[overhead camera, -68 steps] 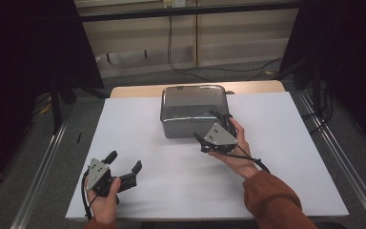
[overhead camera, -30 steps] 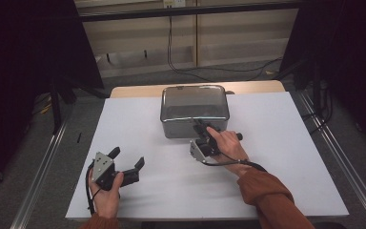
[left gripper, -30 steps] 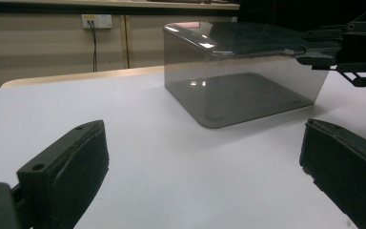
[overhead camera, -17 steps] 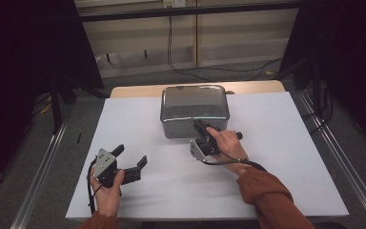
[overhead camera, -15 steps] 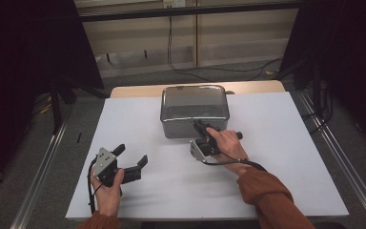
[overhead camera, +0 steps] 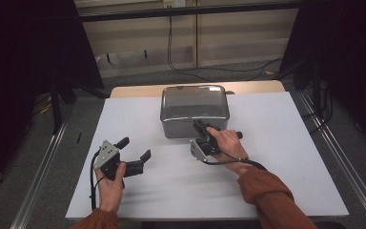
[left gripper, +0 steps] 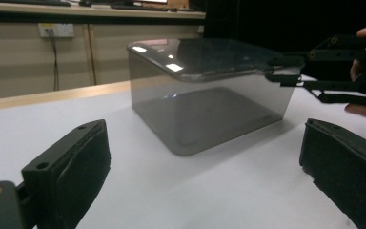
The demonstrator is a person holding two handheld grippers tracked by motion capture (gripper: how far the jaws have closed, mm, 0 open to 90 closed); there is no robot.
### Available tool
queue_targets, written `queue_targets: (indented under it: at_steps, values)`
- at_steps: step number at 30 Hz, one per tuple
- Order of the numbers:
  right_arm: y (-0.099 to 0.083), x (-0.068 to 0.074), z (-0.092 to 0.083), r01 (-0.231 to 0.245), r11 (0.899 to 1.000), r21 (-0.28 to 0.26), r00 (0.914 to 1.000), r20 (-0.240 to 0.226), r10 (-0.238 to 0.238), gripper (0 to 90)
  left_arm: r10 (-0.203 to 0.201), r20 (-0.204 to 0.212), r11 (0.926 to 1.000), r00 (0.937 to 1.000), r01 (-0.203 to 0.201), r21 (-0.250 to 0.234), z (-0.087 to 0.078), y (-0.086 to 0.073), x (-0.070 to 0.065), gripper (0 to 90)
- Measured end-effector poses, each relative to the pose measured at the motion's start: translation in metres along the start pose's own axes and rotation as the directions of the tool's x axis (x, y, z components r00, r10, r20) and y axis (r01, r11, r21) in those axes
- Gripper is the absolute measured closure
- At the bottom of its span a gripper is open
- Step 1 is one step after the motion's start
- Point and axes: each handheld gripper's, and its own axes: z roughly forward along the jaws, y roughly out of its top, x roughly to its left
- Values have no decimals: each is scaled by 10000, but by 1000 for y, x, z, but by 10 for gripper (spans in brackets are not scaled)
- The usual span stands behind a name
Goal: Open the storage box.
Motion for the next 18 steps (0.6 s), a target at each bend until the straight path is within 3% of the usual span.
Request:
queue_targets:
  at_steps: [10, 13, 16, 18]
  values:
    - [1, 0, 0, 109, 9999, -126, 9998, 166, -107, 803, 139, -102, 9999, 9999, -139, 10, 18, 4, 5, 28]
    - [0, -2, -1, 87, 9998, -180, 9997, 209, -83, 803, 440, -56, 9990, 9990, -440, 60, 24, 3, 7, 21]
    - [1, -1, -1, 83, 9998, -168, 9997, 218, -79, 804, 322, -9, 9995, 9995, -322, -2, 27, 3, 6, 22]
    - [1, -2, -1, 83, 9997, -228, 9995, 291, -76, 807, 579, 73, 9983, 9983, -579, 41, 33, 4, 6, 22]
